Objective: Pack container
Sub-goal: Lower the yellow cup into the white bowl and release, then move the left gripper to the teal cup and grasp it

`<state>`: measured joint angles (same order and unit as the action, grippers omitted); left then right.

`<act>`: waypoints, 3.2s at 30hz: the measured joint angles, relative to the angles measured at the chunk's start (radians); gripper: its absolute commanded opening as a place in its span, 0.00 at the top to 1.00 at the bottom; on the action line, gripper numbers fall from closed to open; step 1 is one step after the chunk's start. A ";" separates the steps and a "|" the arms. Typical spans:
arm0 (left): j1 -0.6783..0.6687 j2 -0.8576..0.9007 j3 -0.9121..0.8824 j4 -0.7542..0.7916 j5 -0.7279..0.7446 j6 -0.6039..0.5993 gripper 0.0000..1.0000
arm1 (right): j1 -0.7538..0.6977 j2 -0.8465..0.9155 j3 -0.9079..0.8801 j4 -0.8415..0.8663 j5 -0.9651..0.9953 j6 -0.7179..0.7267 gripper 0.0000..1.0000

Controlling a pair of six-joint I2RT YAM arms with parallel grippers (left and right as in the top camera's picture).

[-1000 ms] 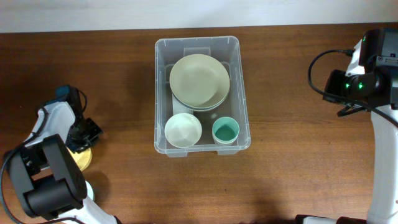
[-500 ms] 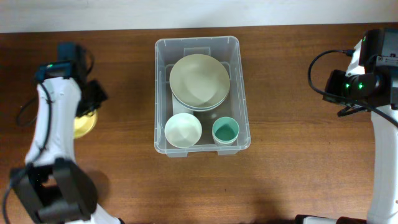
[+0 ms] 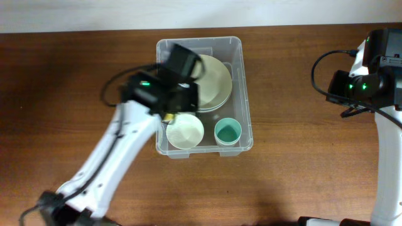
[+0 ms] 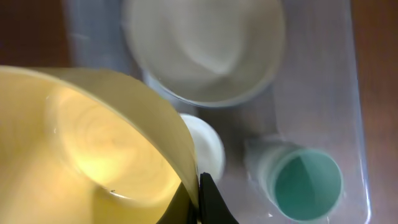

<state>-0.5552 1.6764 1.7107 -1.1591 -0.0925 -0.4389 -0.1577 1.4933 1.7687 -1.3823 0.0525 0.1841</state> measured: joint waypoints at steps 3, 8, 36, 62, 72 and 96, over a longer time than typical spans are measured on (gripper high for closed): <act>-0.054 0.085 0.000 -0.001 0.000 -0.008 1.00 | 0.000 0.000 0.000 0.000 0.000 0.000 0.55; -0.078 0.223 -0.001 -0.005 0.039 -0.028 1.00 | 0.000 0.000 0.000 0.000 0.000 0.000 0.54; 0.400 -0.135 0.010 -0.278 -0.120 -0.042 0.23 | 0.000 0.000 0.000 0.000 0.000 0.000 0.54; 0.935 -0.311 -0.957 0.182 0.011 -0.108 0.08 | 0.000 0.000 -0.001 0.001 0.000 -0.001 0.55; 0.935 -0.293 -1.031 0.322 0.014 -0.108 0.11 | 0.000 0.000 -0.001 0.001 0.000 0.000 0.54; 0.933 -0.210 -0.979 0.425 0.008 -0.070 0.99 | 0.000 0.000 -0.001 0.002 0.000 0.000 0.54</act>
<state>0.3779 1.4666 0.7319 -0.7338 -0.0849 -0.5091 -0.1577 1.4937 1.7676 -1.3804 0.0525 0.1841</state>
